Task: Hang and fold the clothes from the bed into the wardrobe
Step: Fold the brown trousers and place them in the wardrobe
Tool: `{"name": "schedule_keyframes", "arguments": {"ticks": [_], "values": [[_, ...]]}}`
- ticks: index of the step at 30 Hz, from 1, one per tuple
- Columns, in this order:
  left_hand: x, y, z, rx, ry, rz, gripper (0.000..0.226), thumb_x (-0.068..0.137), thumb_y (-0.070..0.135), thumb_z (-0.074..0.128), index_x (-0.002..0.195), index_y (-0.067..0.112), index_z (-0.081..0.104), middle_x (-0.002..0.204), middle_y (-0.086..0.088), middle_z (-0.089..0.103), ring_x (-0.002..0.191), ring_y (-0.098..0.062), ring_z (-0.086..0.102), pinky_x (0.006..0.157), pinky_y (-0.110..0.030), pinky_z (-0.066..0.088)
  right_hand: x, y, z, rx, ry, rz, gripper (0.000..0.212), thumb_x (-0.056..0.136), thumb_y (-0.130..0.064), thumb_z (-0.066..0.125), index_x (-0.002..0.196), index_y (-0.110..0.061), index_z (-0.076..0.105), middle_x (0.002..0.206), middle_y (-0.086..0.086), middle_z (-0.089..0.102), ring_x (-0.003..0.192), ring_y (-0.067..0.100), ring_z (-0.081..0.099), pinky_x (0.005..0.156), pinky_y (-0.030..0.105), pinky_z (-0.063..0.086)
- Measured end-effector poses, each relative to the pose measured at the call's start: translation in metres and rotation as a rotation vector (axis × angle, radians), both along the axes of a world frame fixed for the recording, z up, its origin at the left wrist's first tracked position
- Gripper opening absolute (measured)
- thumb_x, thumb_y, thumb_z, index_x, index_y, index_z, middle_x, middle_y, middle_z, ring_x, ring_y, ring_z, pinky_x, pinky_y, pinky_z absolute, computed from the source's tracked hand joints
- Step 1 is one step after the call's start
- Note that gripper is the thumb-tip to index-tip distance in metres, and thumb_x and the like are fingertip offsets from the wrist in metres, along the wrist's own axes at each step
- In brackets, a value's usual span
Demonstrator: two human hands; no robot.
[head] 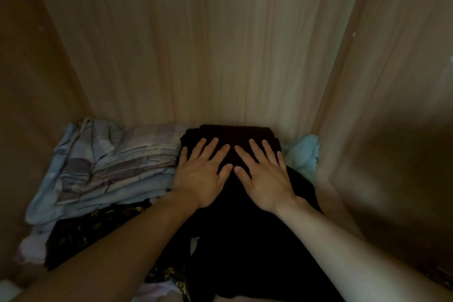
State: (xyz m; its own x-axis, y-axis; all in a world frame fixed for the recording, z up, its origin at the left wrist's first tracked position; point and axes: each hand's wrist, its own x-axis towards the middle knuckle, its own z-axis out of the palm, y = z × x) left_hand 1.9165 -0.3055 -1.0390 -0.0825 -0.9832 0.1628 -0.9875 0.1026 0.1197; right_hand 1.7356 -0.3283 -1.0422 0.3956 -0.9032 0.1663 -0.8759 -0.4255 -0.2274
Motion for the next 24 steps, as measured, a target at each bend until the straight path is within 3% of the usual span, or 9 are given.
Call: {"name": "schedule_keyframes", "arguments": {"ticks": [4,8,11,13,20,22,24], "values": [[0.022,0.042,0.010,-0.036,0.045,-0.197,0.082,0.084,0.083,0.022,0.155,0.044,0.008,0.165,0.013,0.003,0.152,-0.012,-0.002,0.123,-0.046,0.001,-0.029,0.031,0.006,-0.058,-0.065,0.111,0.064,0.098,-0.062,0.028,0.155,-0.041,0.010,0.166,-0.004,0.001,0.152,0.015,-0.009,0.123,0.043,-0.004],[0.053,0.070,0.001,-0.033,-0.188,-0.298,0.123,0.065,0.083,0.059,0.154,0.040,-0.014,0.165,0.009,-0.016,0.151,-0.013,-0.017,0.121,-0.045,-0.006,-0.049,0.057,0.005,-0.092,0.091,0.178,0.102,0.080,-0.078,0.048,0.156,-0.036,-0.004,0.165,-0.001,-0.013,0.150,0.016,-0.018,0.121,0.040,-0.011],[0.049,0.077,-0.012,-0.052,-0.368,-0.228,0.143,0.053,0.075,0.076,0.157,0.031,-0.013,0.166,-0.005,-0.013,0.152,-0.027,-0.010,0.120,-0.055,0.000,-0.040,0.066,-0.007,-0.133,0.217,0.108,0.128,0.068,-0.073,0.068,0.154,-0.031,-0.017,0.163,0.005,-0.022,0.149,0.024,-0.024,0.121,0.047,-0.010],[0.042,0.079,-0.020,-0.093,-0.396,-0.179,0.147,0.047,0.071,0.082,0.159,0.027,-0.003,0.167,-0.012,-0.001,0.152,-0.035,0.002,0.119,-0.061,0.006,-0.031,0.065,-0.012,-0.154,0.241,0.048,0.134,0.066,-0.070,0.073,0.153,-0.029,-0.020,0.162,0.007,-0.021,0.149,0.028,-0.022,0.121,0.051,-0.009],[0.021,0.068,-0.043,-0.135,-0.449,-0.121,0.154,0.036,0.067,0.088,0.159,0.018,0.010,0.164,-0.022,0.012,0.150,-0.044,0.011,0.118,-0.064,-0.007,-0.012,0.052,-0.029,-0.125,0.240,-0.091,0.144,0.058,-0.070,0.078,0.151,-0.028,-0.023,0.163,0.012,-0.011,0.150,0.035,-0.012,0.120,0.057,-0.003],[0.018,0.063,-0.044,-0.147,-0.440,-0.095,0.153,0.034,0.061,0.091,0.158,0.017,0.013,0.161,-0.022,0.019,0.148,-0.044,0.017,0.118,-0.066,0.001,-0.007,0.047,-0.030,-0.140,0.220,-0.095,0.145,0.056,-0.069,0.079,0.152,-0.030,-0.022,0.162,0.014,-0.007,0.150,0.037,-0.007,0.119,0.061,0.000],[0.017,0.056,-0.043,-0.179,-0.395,-0.088,0.150,0.029,0.052,0.094,0.155,0.016,0.020,0.156,-0.020,0.032,0.143,-0.042,0.030,0.114,-0.069,0.017,-0.006,0.043,-0.031,-0.245,0.199,-0.044,0.141,0.054,-0.064,0.083,0.155,-0.031,-0.009,0.162,0.017,0.004,0.149,0.039,0.007,0.116,0.067,0.010]]}}
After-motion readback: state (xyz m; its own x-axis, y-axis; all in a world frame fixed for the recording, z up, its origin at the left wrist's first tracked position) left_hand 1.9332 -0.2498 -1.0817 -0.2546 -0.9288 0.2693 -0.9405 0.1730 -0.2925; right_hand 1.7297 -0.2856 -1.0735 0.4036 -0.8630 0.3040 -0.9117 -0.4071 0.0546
